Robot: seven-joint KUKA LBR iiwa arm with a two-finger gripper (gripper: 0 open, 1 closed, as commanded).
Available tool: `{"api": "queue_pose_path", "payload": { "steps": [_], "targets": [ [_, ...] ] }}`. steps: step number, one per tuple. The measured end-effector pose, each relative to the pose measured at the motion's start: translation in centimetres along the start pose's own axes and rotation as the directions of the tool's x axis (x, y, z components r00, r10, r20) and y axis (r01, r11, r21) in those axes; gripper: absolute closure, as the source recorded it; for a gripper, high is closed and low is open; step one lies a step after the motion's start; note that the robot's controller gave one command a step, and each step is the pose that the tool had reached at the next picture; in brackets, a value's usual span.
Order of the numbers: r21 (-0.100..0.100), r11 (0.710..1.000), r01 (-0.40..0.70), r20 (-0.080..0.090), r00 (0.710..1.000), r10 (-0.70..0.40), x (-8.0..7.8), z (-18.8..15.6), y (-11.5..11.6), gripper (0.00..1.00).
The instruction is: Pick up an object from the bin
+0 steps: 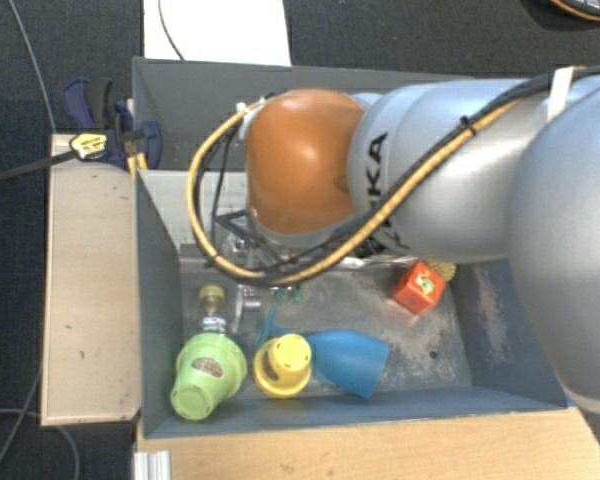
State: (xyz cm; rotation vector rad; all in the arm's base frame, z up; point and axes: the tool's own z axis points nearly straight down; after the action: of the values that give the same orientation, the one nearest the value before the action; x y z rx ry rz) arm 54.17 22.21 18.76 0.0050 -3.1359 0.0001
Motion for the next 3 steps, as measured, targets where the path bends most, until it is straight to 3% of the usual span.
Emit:
{"api": "queue_pose_path", "payload": {
  "steps": [1, 2, 3],
  "targets": [
    [-0.002, 1.000, -0.006, 0.008, 1.000, 0.006, -0.2, -0.4, -0.1, 0.00],
    [0.020, 0.895, 0.445, 0.015, 0.895, -0.445, 1.0, 9.8, 1.8, 0.00],
    [0.019, 0.909, 0.416, 0.011, 0.909, -0.416, 1.2, 9.9, 1.4, 0.00]
  ]
}}
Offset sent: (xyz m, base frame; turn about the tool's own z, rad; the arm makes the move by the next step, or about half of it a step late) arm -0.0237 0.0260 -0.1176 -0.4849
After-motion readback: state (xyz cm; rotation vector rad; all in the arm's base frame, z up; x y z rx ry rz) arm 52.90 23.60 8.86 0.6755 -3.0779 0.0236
